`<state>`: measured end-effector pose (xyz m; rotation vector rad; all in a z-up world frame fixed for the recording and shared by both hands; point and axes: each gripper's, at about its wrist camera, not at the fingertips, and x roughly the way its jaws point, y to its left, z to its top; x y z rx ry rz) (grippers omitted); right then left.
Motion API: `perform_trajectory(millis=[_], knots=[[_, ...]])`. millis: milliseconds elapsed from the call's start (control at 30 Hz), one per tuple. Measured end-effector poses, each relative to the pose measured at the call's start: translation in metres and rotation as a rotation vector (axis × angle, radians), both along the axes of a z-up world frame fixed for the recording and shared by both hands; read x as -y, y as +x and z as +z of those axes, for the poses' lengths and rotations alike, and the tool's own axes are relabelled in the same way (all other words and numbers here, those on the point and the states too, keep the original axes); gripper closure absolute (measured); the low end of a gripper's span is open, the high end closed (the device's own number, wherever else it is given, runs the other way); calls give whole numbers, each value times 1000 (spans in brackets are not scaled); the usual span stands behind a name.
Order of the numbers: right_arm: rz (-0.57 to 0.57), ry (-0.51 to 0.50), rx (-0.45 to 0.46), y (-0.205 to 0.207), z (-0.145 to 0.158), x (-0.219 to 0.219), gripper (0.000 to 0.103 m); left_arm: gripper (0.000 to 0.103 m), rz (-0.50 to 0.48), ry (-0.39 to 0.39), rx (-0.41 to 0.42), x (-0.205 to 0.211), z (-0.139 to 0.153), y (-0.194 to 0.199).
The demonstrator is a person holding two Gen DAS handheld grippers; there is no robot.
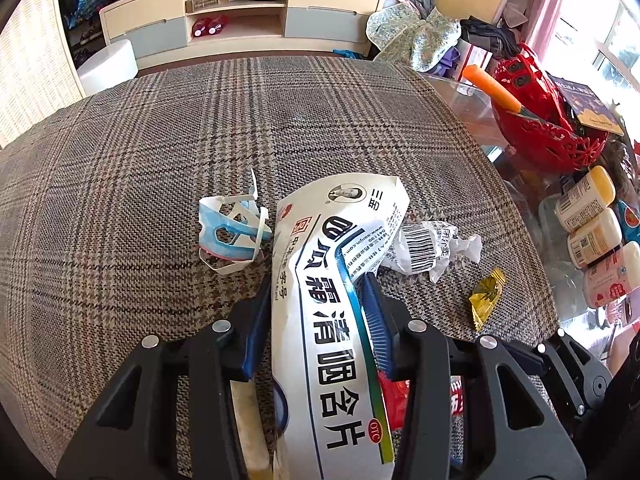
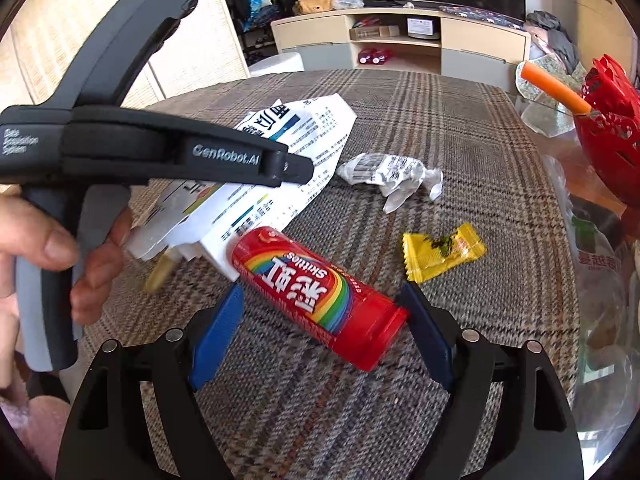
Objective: Collect trash
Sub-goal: 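Grasp the white-green medicine box with the left tool while the right tool grasps the red Skittles tube, then carry the medicine box and Skittles tube to the bin while opening both tools over it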
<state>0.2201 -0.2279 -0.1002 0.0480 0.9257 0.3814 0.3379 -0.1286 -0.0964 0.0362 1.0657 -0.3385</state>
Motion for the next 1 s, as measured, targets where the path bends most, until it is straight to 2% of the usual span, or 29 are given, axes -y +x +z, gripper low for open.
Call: perform_trajectory(millis=[133,233,433,533,567,600,833,1000], knots=[[47,48,-27,-12,2,1,23,62,15,-2,5,-5,0,-1],[109,95,-58,-22,5,0,27,62,34,3,9,-10,0,-2],[142,58,-57,-35,5,-12,27,62,51,61,40,-18,5,-10],[122,13,-34,-31,3,-20,45,63,37,42,27,-24,3,-13],[110,-5,-28,-29,3,-23,57,63,35,34,25,-26,4,-15],[104,-12,-27,-27,3,-25,62,63,33,28,26,-28,4,-17],[41,-54,4,-30,9,-33,68,66,27,8,38,-36,16,-28],[-12,-48,42,-51,38,-19,68,66,32,-42,72,-46,53,-47]])
